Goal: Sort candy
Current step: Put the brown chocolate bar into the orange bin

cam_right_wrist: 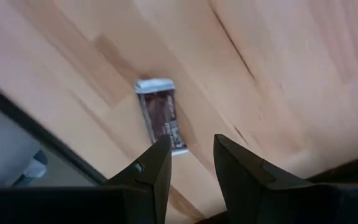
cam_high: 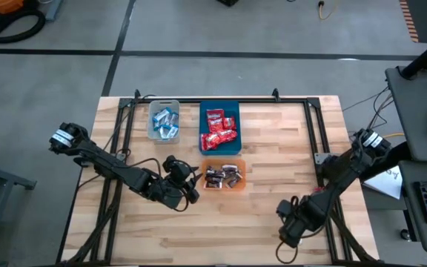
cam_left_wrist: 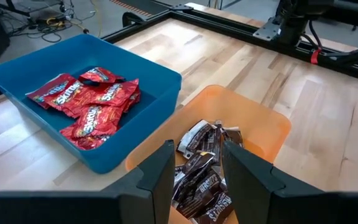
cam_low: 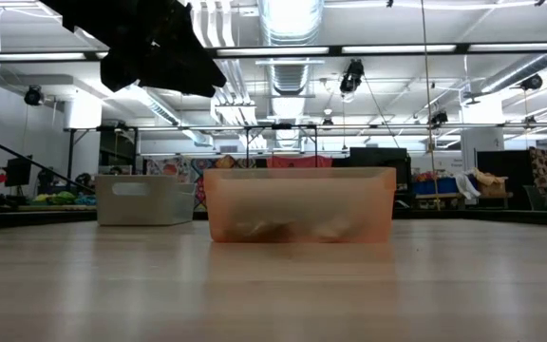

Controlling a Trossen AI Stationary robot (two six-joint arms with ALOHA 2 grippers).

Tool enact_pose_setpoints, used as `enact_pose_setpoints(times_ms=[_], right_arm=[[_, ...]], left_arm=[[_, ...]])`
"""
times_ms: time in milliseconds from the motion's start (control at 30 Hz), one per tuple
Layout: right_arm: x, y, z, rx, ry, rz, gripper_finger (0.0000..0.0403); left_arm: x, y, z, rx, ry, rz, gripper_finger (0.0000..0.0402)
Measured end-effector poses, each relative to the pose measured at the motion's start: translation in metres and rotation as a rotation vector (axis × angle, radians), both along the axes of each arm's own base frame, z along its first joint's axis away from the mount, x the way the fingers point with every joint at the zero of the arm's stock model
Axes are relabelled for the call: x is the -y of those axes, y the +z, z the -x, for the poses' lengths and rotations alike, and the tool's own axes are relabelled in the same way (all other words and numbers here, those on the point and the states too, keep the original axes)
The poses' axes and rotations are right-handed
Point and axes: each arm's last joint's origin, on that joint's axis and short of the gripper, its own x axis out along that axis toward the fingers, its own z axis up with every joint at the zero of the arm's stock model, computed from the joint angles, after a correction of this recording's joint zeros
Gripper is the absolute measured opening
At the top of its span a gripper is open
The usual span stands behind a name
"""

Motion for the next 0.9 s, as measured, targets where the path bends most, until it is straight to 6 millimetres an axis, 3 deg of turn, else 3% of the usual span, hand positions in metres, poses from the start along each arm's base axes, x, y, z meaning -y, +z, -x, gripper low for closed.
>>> enact_pose_setpoints(times_ms=[233, 467, 767, 900], right_arm=[[-0.005, -0.007, 0.007, 0.032, -0.036, 0.041, 0.0112], [-0.018, -0.016, -0.004, 0.120, -0.065, -0.035, 0.0112], [-0.047, -0.046, -0.017, -0.102, 0.034, -0.135, 0.0113], [-0.051, -0.057, -0.020, -0.134, 0.053, -0.116, 0.0123]], left_arm=[[0.000, 0.000, 0.000, -0.010, -0.008, -0.016, 0.0116], [-0.001, 0.000, 0.000, -0.022, -0.013, -0.037, 0.0116], [-0.002, 0.000, 0.000, -0.032, -0.009, -0.071, 0.0116], [-0.002, 0.000, -0.001, -0.034, -0.009, -0.073, 0.0116]])
